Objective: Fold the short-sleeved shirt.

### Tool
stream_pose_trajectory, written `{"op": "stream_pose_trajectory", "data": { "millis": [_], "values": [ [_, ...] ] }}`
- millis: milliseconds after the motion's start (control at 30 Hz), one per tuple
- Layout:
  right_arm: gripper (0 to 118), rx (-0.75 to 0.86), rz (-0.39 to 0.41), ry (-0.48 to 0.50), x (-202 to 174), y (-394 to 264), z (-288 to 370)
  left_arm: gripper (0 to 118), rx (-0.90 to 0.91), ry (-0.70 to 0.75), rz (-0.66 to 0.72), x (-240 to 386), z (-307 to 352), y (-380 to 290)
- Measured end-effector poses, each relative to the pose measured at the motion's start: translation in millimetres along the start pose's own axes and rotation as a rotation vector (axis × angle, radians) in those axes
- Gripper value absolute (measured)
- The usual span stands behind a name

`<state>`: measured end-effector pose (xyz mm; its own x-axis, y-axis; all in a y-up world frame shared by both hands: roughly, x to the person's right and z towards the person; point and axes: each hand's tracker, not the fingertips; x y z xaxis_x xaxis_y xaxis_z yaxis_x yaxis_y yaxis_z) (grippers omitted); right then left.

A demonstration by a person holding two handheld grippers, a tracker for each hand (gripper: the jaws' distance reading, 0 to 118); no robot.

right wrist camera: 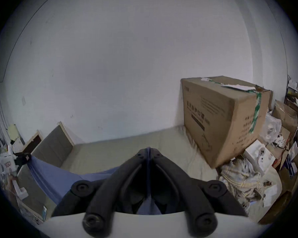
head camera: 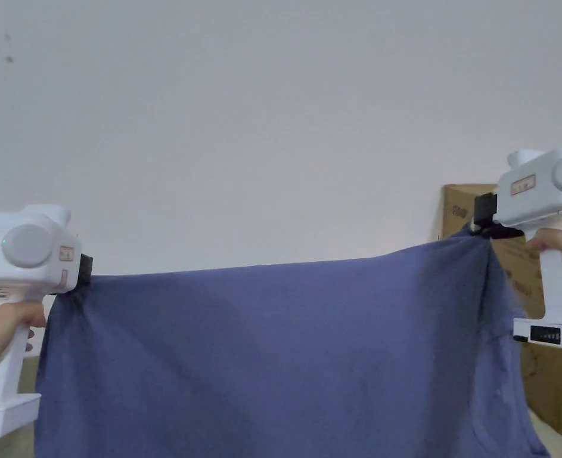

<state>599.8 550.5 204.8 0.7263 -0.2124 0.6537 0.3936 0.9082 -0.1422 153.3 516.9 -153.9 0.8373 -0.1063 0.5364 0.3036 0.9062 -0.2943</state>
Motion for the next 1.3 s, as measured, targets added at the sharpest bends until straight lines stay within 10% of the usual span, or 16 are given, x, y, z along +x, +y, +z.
{"op": "stream_pose_trajectory", "data": {
  "millis": [267, 633, 1300],
  "values": [
    [4, 0.110, -0.056, 0.024, -35.8, 92.1, -59.7, 5, 0.106, 0.064, 0.009, 2.4, -59.7, 95.8],
    [4, 0.245, 0.056, -0.052, -76.4, 159.1, -68.4, 5, 0.305, 0.178, -0.061, 12.3, -84.1, 177.4],
    [4, -0.422, 0.046, -0.181, -24.3, -140.2, -349.6, 5, -0.269, 0.136, -0.138, 55.3, -348.4, -144.0]
  ]
}}
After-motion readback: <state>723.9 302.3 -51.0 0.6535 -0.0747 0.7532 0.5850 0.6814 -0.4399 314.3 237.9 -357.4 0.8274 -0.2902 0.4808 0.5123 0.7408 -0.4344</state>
